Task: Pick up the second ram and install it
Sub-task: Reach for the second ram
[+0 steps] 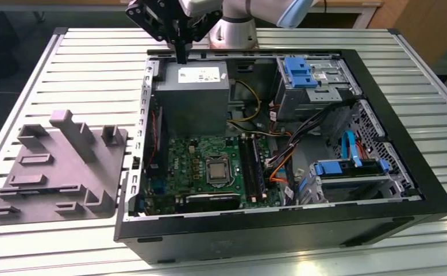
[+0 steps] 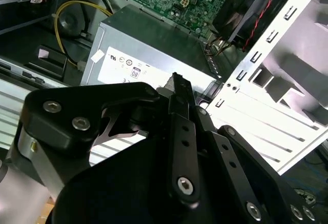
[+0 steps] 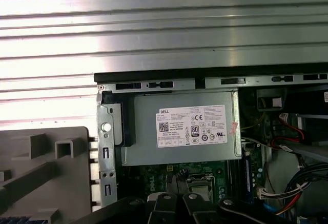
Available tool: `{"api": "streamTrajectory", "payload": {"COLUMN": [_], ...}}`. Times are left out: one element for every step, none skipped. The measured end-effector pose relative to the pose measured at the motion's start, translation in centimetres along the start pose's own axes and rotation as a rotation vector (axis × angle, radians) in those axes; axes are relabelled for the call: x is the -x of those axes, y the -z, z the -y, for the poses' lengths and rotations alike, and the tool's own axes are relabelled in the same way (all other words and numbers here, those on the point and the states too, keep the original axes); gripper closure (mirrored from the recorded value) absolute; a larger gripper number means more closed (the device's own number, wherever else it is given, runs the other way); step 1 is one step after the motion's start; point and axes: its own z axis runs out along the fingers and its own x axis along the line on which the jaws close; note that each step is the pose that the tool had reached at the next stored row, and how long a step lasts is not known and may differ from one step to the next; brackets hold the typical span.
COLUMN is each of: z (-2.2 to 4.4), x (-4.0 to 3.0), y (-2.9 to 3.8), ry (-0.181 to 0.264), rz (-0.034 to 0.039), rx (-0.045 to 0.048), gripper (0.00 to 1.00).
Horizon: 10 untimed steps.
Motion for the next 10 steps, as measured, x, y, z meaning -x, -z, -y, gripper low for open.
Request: {"api": "streamTrajectory", "payload": {"z": [0.01, 0.01, 0.02, 0.03, 0.03, 0.04, 0.05, 0.05, 0.06, 0.07], "x": [-0.09, -0.17, -0.25, -0.34, -0.43, -0.51, -0.6, -0.69, -0.78, -0.86], "y": [0.0, 0.01, 0.0, 0.01, 0.01, 0.02, 0.02, 0.02, 0.02, 0.03], "ry": [0.0, 0.0, 0.0, 0.0, 0.0, 0.0, 0.0, 0.0, 0.0, 0.0], "rz": [0.0001, 0.0, 0.0001, 0.0, 0.0, 0.0001, 0.0001, 0.0002, 0.0002, 0.0003], "rx": [0.0, 0.0, 0.0, 0.0, -0.0001, 0.0, 0.0001, 0.0001, 0.0002, 0.0003], "gripper": [0.89, 0.89, 0.89, 0.89, 0.89, 0.89, 0.89, 0.89, 0.89, 0.89]}}
